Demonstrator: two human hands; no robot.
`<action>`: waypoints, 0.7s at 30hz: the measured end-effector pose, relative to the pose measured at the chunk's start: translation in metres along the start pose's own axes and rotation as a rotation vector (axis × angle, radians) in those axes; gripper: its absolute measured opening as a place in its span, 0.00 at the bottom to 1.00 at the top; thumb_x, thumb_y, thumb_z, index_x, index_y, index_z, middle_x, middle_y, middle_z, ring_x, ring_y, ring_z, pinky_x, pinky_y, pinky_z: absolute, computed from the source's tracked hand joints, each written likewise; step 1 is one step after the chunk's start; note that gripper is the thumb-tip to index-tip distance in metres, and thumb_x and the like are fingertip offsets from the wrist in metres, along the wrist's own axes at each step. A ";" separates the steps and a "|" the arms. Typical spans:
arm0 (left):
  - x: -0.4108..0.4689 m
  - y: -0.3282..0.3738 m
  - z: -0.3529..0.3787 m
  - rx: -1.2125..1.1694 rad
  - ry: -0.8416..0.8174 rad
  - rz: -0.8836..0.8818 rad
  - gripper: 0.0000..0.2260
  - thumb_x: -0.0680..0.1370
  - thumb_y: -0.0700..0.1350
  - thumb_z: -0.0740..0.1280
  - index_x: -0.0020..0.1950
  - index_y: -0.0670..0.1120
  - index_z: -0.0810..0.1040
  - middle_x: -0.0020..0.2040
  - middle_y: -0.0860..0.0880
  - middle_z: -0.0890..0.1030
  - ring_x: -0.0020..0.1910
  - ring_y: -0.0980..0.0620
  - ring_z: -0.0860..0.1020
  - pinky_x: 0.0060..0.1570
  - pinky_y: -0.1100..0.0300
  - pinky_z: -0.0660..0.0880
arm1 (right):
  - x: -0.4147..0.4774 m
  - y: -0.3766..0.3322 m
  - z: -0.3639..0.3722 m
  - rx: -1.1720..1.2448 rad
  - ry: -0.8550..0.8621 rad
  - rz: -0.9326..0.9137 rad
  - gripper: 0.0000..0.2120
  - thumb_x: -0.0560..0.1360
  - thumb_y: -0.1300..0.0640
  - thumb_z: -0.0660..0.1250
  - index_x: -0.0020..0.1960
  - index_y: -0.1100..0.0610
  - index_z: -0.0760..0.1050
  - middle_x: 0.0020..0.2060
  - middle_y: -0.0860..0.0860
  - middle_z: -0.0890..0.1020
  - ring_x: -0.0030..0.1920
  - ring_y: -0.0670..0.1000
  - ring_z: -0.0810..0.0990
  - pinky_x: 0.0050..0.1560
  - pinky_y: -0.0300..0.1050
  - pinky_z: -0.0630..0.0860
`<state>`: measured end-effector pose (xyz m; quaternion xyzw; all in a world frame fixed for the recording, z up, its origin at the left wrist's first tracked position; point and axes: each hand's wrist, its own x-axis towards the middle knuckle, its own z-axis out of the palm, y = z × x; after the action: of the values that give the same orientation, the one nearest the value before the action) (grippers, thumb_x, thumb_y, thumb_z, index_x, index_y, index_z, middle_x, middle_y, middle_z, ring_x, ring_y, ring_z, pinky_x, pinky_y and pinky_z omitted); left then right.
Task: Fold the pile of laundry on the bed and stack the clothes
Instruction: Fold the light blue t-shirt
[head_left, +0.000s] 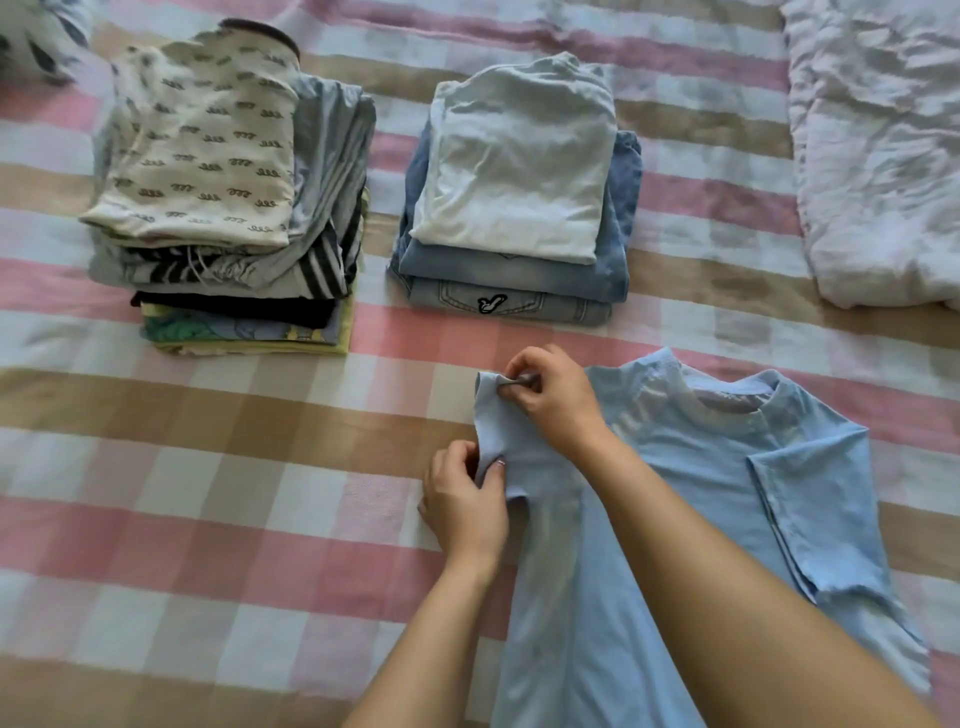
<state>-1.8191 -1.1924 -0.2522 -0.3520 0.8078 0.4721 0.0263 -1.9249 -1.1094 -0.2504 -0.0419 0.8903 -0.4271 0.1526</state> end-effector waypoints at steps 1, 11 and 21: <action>-0.006 0.002 -0.001 -0.101 -0.003 0.023 0.04 0.73 0.39 0.68 0.42 0.45 0.73 0.41 0.50 0.77 0.43 0.47 0.75 0.44 0.55 0.69 | -0.006 -0.001 -0.010 0.073 0.013 -0.006 0.07 0.69 0.66 0.70 0.40 0.57 0.76 0.35 0.46 0.74 0.36 0.46 0.73 0.38 0.37 0.68; -0.068 0.022 0.026 0.113 -0.244 0.613 0.12 0.68 0.30 0.66 0.48 0.43 0.79 0.44 0.48 0.75 0.39 0.47 0.76 0.35 0.54 0.74 | -0.072 0.046 -0.109 0.234 0.003 0.032 0.25 0.60 0.82 0.55 0.35 0.55 0.78 0.36 0.53 0.81 0.38 0.40 0.78 0.43 0.31 0.74; -0.062 0.036 0.076 0.493 -0.229 0.831 0.18 0.72 0.39 0.56 0.59 0.43 0.79 0.61 0.42 0.78 0.61 0.41 0.76 0.55 0.48 0.74 | -0.101 0.095 -0.104 -0.060 0.260 0.036 0.18 0.66 0.66 0.56 0.46 0.58 0.82 0.51 0.54 0.81 0.55 0.54 0.76 0.57 0.34 0.67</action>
<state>-1.8164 -1.0883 -0.2441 0.0706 0.9594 0.2731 0.0071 -1.8559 -0.9512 -0.2392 0.0253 0.9156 -0.3991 0.0423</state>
